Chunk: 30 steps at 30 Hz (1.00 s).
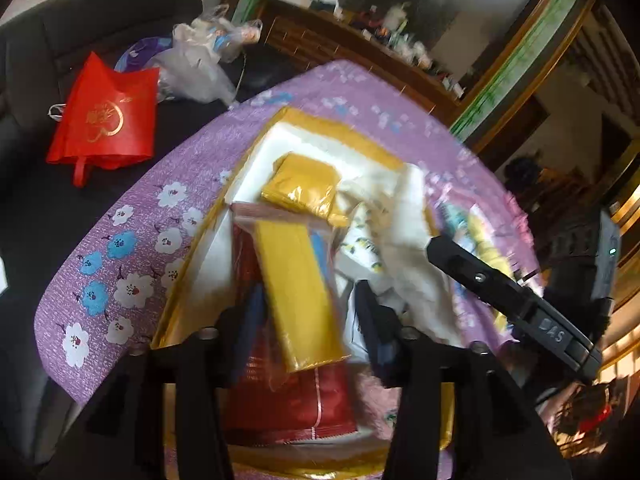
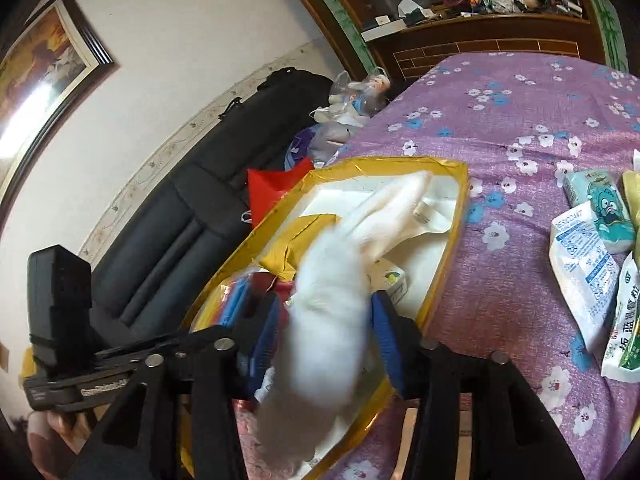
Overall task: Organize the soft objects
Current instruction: 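Place the sponge pack and white towel into the tray, opening both tools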
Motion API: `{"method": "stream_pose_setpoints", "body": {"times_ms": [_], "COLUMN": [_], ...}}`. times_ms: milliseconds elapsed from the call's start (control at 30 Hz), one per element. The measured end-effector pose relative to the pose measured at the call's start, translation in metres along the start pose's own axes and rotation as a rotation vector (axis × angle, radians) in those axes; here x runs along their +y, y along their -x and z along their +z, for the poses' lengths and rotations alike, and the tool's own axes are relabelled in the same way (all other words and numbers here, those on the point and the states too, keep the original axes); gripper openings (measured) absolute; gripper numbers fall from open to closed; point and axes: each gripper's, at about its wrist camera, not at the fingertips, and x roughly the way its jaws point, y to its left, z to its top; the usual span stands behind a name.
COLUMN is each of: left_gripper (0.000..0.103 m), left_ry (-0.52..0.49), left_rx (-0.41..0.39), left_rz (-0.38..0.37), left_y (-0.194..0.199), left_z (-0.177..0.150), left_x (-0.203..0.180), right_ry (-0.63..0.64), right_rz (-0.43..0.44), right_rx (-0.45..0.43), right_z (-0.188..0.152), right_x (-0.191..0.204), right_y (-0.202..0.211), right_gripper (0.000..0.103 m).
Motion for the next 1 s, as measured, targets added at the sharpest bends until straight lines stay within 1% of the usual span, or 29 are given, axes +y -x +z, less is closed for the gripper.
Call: {"method": "stream_pose_setpoints", "body": {"times_ms": [33, 67, 133, 200, 300, 367, 433, 500, 533, 567, 633, 667, 700, 733, 767, 833, 867, 900, 967, 1000], "left_gripper": [0.07, 0.075, 0.075, 0.075, 0.075, 0.075, 0.075, 0.075, 0.075, 0.075, 0.075, 0.075, 0.075, 0.075, 0.075, 0.075, 0.075, 0.075, 0.075, 0.075], "left_ry": [0.012, 0.023, 0.043, 0.055, 0.036, 0.011, -0.039, -0.092, -0.113, -0.132, -0.157, -0.167, -0.17, -0.172, -0.173, -0.17, -0.166, -0.164, -0.16, -0.16], "left_rx": [-0.018, -0.029, -0.033, -0.049, -0.07, -0.061, -0.052, -0.05, -0.044, -0.034, -0.023, -0.021, -0.02, -0.018, -0.013, -0.001, 0.007, 0.012, 0.02, 0.023], "left_rz": [-0.006, 0.0, 0.009, -0.019, -0.062, -0.085, -0.106, -0.127, -0.141, -0.156, -0.176, -0.186, -0.192, -0.201, -0.206, -0.211, -0.208, -0.206, -0.2, -0.198], "left_y": [0.003, 0.005, 0.009, 0.018, 0.03, 0.032, 0.033, 0.033, 0.031, 0.029, 0.025, 0.023, 0.023, 0.022, 0.021, 0.019, 0.017, 0.017, 0.016, 0.016], "left_z": [-0.001, -0.001, -0.004, -0.006, -0.01, -0.013, -0.018, -0.022, -0.023, -0.024, -0.029, -0.031, -0.033, -0.035, -0.037, -0.039, -0.04, -0.041, -0.041, -0.041], "left_x": [0.002, 0.005, 0.008, 0.008, -0.004, -0.018, -0.04, -0.061, -0.071, -0.081, -0.096, -0.103, -0.107, -0.112, -0.115, -0.115, -0.115, -0.114, -0.112, -0.111], "right_ry": [-0.004, -0.014, -0.017, -0.019, -0.005, -0.005, -0.008, -0.005, -0.001, 0.011, 0.035, 0.037, 0.027, 0.019, 0.011, -0.002, 0.007, 0.033, 0.052, 0.06], "right_rz": [0.026, 0.048, 0.05, 0.047, 0.043, 0.04, 0.05, 0.014, -0.015, -0.072, -0.172, -0.24, -0.311, -0.358, -0.384, -0.475, -0.504, -0.563, -0.634, -0.669], "right_rx": [-0.015, -0.033, -0.037, -0.043, -0.061, -0.076, -0.097, -0.104, -0.099, -0.094, -0.072, -0.065, -0.047, -0.005, 0.015, 0.09, 0.122, 0.18, 0.244, 0.28], "right_z": [0.001, 0.001, -0.001, -0.005, -0.008, -0.009, -0.015, -0.023, -0.023, -0.022, -0.011, -0.004, 0.005, 0.014, 0.02, 0.032, 0.036, 0.036, 0.037, 0.035], "right_x": [0.002, 0.003, 0.006, 0.006, 0.006, 0.004, -0.002, -0.01, -0.016, -0.025, -0.035, -0.043, -0.053, -0.064, -0.07, -0.089, -0.09, -0.095, -0.097, -0.099], "right_y": [0.003, 0.004, 0.002, 0.002, 0.007, 0.021, 0.043, 0.064, 0.071, 0.084, 0.095, 0.101, 0.104, 0.1, 0.097, 0.075, 0.064, 0.045, 0.023, 0.012], "right_gripper": [0.066, 0.073, 0.073, 0.073, 0.073, 0.073, 0.073, 0.073, 0.073, 0.073, 0.073, 0.072, 0.072, 0.072, 0.07, 0.067, 0.06, 0.058, 0.056, 0.051]}}
